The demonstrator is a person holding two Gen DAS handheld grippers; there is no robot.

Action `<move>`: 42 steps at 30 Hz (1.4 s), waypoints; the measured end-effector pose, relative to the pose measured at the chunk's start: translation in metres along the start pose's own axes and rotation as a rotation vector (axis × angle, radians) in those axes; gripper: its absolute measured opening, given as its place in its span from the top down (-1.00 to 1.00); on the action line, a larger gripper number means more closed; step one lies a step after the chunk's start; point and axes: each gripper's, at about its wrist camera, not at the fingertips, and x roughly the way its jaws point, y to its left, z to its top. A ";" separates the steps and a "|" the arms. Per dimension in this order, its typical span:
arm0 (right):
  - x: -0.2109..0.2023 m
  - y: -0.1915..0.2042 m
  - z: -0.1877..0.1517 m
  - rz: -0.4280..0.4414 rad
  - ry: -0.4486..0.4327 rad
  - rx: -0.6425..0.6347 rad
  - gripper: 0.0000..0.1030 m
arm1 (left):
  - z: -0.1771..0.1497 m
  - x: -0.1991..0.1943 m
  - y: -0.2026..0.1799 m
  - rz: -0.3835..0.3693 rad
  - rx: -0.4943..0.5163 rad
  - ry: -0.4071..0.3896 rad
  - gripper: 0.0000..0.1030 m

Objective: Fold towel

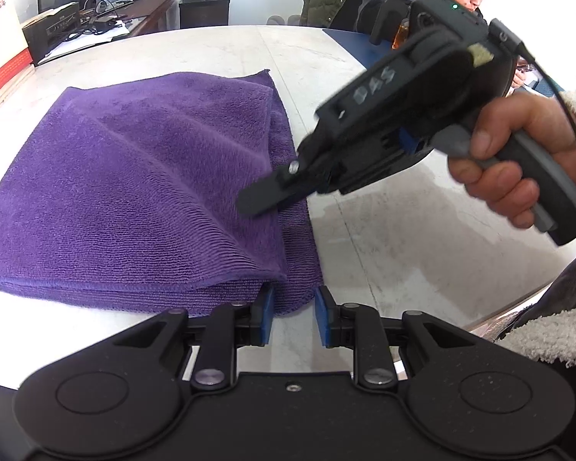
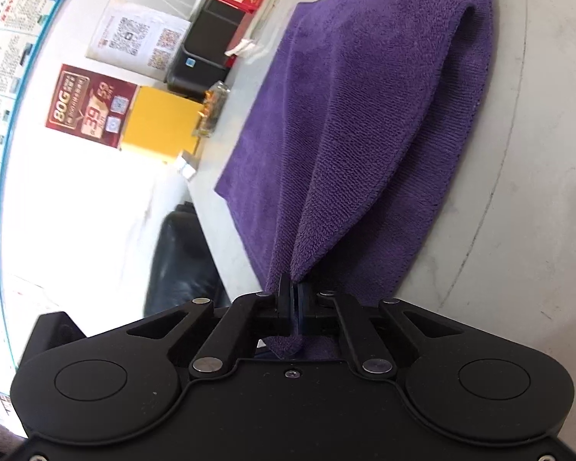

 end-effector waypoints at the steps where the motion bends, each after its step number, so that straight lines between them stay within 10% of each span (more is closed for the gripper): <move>1: -0.004 -0.001 0.001 0.021 -0.003 0.019 0.97 | 0.000 0.000 0.000 0.000 -0.001 -0.001 0.59; 17: -0.025 0.004 -0.003 0.073 0.026 0.076 0.97 | 0.001 0.001 0.003 -0.003 -0.009 -0.007 0.59; 42: -0.013 0.001 -0.008 -0.106 0.162 -0.087 0.97 | -0.014 -0.019 0.005 0.007 -0.045 0.061 0.59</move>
